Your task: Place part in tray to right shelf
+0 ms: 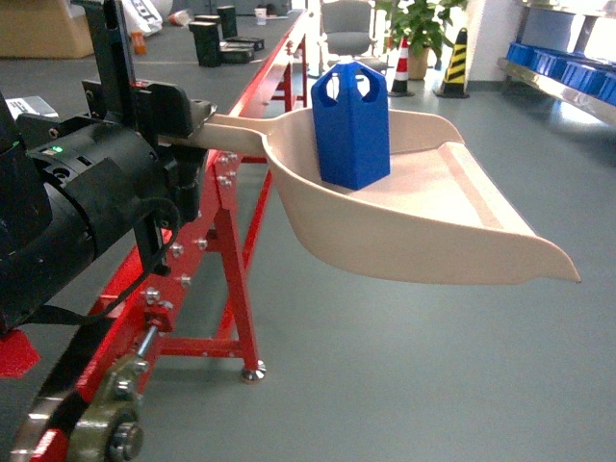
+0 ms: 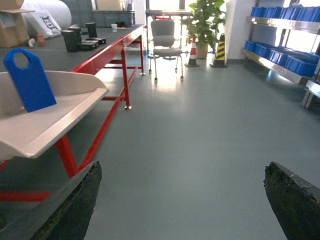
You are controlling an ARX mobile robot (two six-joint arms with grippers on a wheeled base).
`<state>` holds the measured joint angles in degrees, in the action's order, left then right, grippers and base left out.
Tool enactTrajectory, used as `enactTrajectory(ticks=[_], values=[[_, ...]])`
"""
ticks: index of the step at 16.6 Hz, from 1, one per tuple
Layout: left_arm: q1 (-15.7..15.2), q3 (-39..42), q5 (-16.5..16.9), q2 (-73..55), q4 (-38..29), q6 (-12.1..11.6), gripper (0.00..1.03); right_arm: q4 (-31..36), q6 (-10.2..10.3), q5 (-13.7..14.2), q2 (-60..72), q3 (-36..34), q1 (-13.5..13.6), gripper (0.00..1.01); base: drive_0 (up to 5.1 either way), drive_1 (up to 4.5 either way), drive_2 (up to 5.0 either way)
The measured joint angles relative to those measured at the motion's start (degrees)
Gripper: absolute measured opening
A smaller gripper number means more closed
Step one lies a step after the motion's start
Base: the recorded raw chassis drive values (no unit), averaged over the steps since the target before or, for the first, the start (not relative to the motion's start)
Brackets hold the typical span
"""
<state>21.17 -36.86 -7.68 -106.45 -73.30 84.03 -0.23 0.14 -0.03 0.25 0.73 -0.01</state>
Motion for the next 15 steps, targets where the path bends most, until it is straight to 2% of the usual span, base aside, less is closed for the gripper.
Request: enactTrajectory(ticks=[15], values=[[0.00,0.00,0.24,0.00,0.02,0.02,0.17,0.02,0.00,0.00,0.00,0.00,0.00,0.98,5.0,-2.38,-2.4]])
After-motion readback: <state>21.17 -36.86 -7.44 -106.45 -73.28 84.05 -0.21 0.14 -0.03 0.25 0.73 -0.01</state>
